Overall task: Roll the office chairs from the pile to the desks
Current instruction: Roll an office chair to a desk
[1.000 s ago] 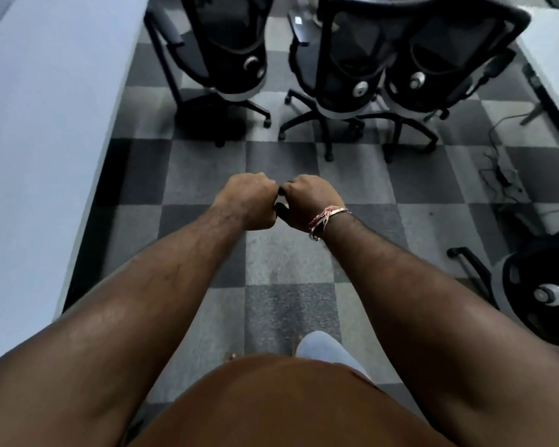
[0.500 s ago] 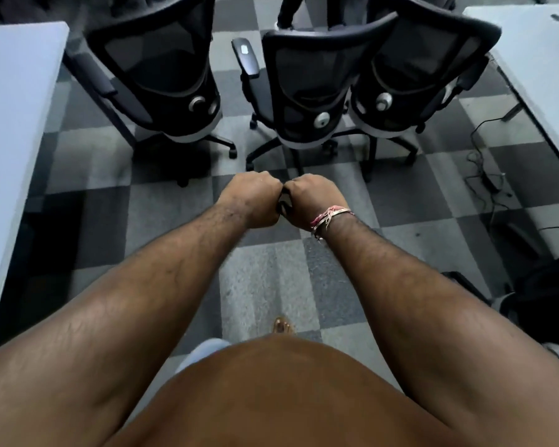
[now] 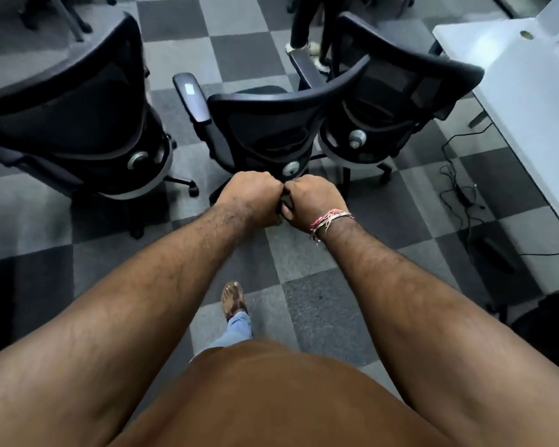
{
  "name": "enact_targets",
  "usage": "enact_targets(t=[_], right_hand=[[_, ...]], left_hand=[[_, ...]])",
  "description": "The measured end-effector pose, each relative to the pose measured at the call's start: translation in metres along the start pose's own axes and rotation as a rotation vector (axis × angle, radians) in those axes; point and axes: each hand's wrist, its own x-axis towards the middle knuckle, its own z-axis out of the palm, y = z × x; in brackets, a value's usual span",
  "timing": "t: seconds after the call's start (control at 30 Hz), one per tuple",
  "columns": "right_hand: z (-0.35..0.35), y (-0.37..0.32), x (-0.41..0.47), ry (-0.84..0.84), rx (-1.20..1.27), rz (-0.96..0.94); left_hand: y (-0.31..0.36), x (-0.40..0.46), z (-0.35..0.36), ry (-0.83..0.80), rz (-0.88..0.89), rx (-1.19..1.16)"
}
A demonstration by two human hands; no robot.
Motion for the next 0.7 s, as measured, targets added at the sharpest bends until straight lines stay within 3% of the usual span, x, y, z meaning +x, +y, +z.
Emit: enact_targets(t=[0.27,0.43,0.7], right_hand=[[-0.013,0.081,0.134,0.198,-0.014,0.050],[-0.006,0.139,0.195,0.293,-0.017,-0.043],[0.027,0.201,0.253,-0.125,0.076,-0.248]], left_hand=[[-0.061,0.143,-0.043,0.182,0.070,-0.062],[-0.071,0.213,-0.041,0.254,-0.008,-0.132],[-0.053,0.278,-0.020,-0.011,-0.324,-0.183]])
